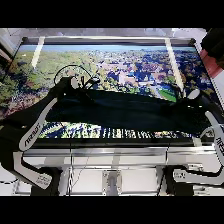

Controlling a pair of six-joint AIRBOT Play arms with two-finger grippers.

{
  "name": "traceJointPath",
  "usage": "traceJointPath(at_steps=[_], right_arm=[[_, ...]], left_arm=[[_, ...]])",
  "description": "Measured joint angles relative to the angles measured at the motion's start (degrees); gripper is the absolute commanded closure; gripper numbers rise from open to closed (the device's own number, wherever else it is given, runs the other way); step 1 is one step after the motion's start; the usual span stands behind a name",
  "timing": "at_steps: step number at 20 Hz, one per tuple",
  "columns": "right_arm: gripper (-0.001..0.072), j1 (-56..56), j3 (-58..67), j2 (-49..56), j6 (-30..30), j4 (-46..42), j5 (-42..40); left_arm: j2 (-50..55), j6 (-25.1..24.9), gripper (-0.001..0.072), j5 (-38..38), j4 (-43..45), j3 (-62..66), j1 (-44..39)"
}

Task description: Fold the clothes and pants, and hang the long-sleeved shirts on hangers.

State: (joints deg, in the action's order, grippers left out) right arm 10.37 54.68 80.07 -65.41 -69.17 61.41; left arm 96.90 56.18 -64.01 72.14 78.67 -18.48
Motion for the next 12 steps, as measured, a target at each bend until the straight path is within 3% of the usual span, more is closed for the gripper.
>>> traceJointPath(at_steps=[7, 12], right_arm=[[0.0709, -7.4, -1.0, 3.6, -3.5, 0.2, -7.3], [0.0709, -8.4, -1.0, 4.8, -7.1, 0.3, -19.1]], left_arm=[[0.0, 0.3, 0.0698, 0.4, -0.7, 0.0, -0.2], [0.0, 0.3, 0.0698, 1.4, -0.8, 0.0, -0.2]])
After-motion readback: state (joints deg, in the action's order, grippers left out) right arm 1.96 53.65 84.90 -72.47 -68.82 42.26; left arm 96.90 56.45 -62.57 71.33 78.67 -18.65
